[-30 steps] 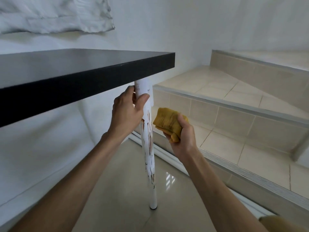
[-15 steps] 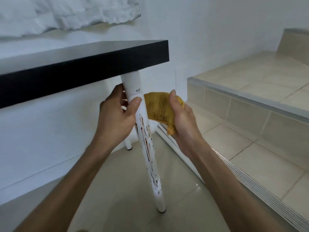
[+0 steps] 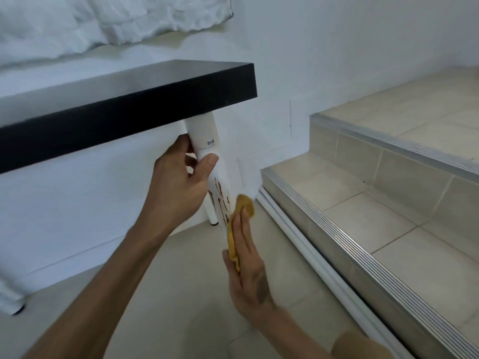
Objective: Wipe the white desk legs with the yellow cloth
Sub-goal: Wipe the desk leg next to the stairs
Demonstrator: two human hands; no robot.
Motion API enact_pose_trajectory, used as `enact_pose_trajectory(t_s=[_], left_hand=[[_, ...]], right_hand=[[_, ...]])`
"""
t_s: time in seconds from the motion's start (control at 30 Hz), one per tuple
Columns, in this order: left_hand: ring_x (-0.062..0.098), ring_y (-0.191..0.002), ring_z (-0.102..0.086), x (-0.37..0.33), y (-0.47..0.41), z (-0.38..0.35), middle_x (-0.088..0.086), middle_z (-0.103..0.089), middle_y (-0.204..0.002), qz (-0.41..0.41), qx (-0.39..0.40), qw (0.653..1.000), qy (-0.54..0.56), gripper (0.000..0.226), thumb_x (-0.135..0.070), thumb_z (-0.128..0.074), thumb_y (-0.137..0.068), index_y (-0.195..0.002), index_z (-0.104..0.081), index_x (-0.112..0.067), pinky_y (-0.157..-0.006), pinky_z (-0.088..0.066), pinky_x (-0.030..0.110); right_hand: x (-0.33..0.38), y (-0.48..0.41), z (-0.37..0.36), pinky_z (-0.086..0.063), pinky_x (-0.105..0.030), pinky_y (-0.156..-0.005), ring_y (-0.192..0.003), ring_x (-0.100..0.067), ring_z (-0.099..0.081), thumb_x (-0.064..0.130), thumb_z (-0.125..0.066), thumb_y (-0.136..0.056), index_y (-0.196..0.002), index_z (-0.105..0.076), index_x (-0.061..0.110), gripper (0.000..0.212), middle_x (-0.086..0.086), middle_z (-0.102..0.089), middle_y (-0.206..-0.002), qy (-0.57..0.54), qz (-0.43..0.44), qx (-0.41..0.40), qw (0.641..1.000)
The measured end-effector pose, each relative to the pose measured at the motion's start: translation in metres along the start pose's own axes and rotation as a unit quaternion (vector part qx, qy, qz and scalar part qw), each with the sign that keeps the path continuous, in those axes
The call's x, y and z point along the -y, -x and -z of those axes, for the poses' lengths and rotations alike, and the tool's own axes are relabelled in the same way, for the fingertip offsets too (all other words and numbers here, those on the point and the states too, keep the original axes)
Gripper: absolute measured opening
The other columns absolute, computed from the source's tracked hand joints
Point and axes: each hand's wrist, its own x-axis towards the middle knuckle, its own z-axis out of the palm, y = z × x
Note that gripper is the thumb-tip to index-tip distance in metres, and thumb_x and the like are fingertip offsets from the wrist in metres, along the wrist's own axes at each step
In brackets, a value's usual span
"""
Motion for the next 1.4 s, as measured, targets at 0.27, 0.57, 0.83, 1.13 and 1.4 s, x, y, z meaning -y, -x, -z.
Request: enact_pose_trajectory(t_s=[0.27,0.57,0.83,1.13,1.4], left_hand=[[0.004,-0.081,-0.057,0.001,0.001,0.001,-0.003,-0.062,-0.109,-0.021,0.004,1.0,0.016,0.03,-0.03,-0.056,-0.096,-0.121,-0.053,-0.014,-0.062,-0.039,0.012],[0.015,-0.088,-0.058,0.006,0.001,0.002,0.001,-0.062,-0.115,-0.054,0.005,0.998,0.031,0.035,-0.031,-0.057,-0.097,-0.124,-0.052,-0.01,-0.071,-0.044,0.023],[0.006,-0.078,-0.054,0.006,0.002,-0.005,-0.007,-0.055,-0.107,-0.055,-0.014,0.998,0.024,0.033,-0.031,-0.056,-0.097,-0.123,-0.051,-0.012,-0.069,-0.04,0.016],[0.011,-0.083,-0.054,0.003,0.004,-0.003,-0.005,-0.057,-0.107,-0.045,-0.006,0.999,0.015,0.032,-0.028,-0.057,-0.097,-0.122,-0.053,-0.01,-0.06,-0.033,0.008],[0.013,-0.094,-0.059,-0.004,0.0,0.013,-0.005,-0.062,-0.113,-0.006,0.034,0.999,0.013,0.035,-0.034,-0.058,-0.096,-0.126,-0.057,-0.017,-0.07,-0.042,0.014]], right_hand=[[-0.003,0.009,0.025,-0.034,-0.036,-0.121,-0.135,0.004,-0.047,0.034,-0.042,-0.106,-0.145,-0.042,0.042,0.04,0.02,-0.053,-0.145,-0.152,-0.263,0.047,0.952],[0.076,-0.094,0.029,-0.043,-0.033,-0.11,-0.128,-0.019,-0.057,0.05,-0.026,-0.104,-0.148,-0.045,0.014,0.059,-0.007,-0.062,-0.136,-0.211,-0.177,0.019,0.961],[-0.015,-0.013,0.011,-0.053,-0.015,-0.062,-0.068,0.009,-0.06,0.029,-0.027,-0.11,-0.119,-0.061,0.013,0.038,0.009,-0.067,-0.085,-0.131,-0.298,-0.002,0.945],[-0.037,0.006,0.015,-0.055,-0.02,-0.071,-0.085,-0.014,-0.069,0.034,-0.027,-0.109,-0.115,-0.066,0.021,0.042,0.005,-0.079,-0.099,-0.1,-0.421,0.049,0.9],[0.07,-0.092,0.017,-0.048,-0.01,-0.086,-0.101,0.01,-0.057,0.041,-0.033,-0.107,-0.146,-0.043,0.023,0.044,0.016,-0.059,-0.118,-0.171,-0.103,-0.011,0.98]])
